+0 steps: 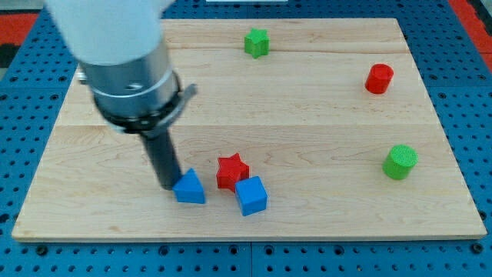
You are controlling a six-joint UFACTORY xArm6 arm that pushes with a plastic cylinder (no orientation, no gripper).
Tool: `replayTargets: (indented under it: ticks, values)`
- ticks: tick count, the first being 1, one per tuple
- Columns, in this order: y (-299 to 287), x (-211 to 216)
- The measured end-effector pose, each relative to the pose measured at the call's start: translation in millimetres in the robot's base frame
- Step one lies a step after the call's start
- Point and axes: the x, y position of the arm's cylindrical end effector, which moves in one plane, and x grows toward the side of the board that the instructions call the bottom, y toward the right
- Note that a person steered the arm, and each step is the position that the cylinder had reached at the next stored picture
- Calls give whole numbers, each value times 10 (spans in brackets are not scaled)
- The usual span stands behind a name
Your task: Point your arm towards the red circle
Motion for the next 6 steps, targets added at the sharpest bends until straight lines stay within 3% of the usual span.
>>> replayTargets:
  ticks: [1,2,3,6]
  values:
    - [190,62]
    - [-80,-108]
    - [550,-587]
    - [3917,-1195]
